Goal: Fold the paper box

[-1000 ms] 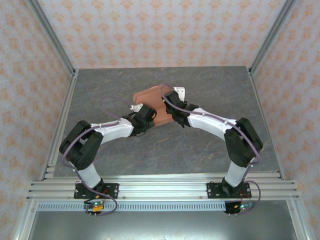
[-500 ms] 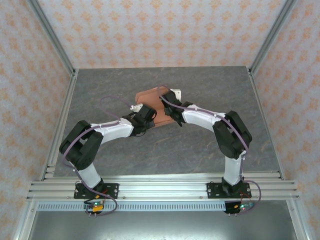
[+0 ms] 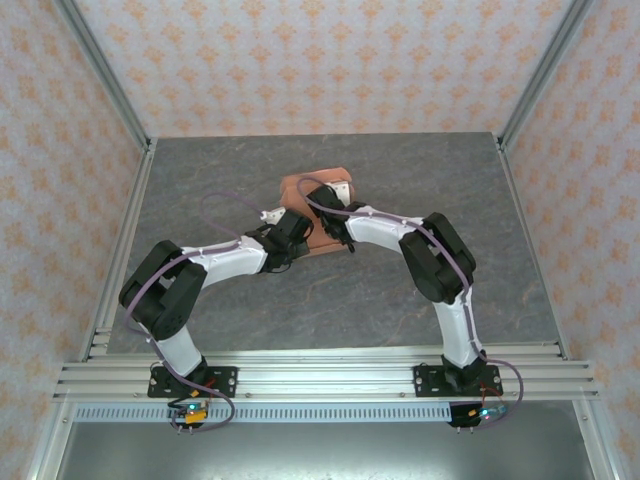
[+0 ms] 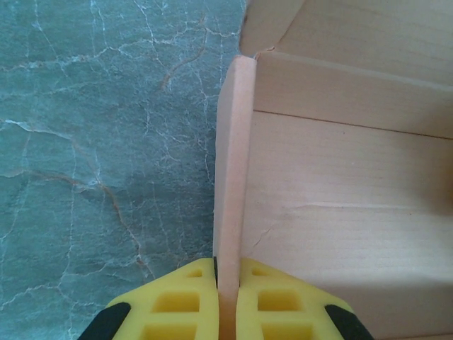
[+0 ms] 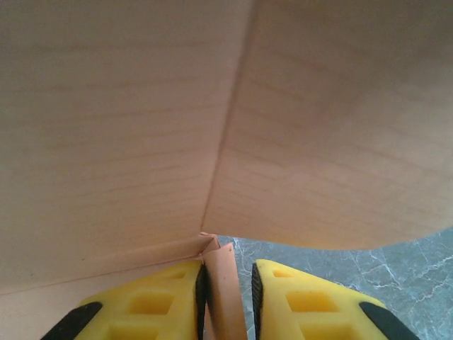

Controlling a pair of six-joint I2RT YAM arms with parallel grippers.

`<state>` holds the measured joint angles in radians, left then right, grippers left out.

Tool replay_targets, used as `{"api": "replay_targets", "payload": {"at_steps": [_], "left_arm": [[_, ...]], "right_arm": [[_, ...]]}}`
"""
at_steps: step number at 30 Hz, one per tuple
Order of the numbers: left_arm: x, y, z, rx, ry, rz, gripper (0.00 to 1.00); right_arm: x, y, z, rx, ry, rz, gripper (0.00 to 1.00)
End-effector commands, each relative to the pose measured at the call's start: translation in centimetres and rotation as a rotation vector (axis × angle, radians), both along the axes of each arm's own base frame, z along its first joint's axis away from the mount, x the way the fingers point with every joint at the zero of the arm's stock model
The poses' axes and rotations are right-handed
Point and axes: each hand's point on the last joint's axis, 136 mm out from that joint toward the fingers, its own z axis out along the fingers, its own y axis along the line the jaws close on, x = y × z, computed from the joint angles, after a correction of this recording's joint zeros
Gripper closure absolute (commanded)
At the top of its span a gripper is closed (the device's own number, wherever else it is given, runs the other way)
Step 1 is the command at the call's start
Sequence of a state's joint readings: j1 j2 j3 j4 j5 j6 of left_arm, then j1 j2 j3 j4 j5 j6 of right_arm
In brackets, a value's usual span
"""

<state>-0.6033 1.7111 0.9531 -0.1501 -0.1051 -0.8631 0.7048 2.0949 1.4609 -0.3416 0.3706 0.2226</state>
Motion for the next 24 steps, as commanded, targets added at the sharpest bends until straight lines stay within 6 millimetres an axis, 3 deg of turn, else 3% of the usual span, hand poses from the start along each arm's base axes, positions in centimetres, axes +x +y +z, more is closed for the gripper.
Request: {"api": "replay_targets", "payload": {"at_steps": [1, 13, 19, 24], "left_arm": [[0.2, -0.2, 0.0, 0.022, 0.002, 0.003, 1.00], [0.1, -0.1, -0.5, 0.026, 0.013, 0.008, 1.00], [0.1, -0.1, -0.6, 0.020, 0.011, 0.011, 1.00], [0.0, -0.2, -0.7, 0.017, 0.012, 0.011, 1.00]], "right_arm": [[0.1, -2.0, -0.3, -0.153, -0.006, -0.035, 0.76], [-2.0, -1.0, -0.4, -0.090, 0.120, 0.019, 0.71], [-2.4, -1.8, -0.9, -0.155, 0.147, 0.013, 0.70], [-1.2, -2.9, -1.3, -0.325, 0.101, -0.012, 0.72]]}}
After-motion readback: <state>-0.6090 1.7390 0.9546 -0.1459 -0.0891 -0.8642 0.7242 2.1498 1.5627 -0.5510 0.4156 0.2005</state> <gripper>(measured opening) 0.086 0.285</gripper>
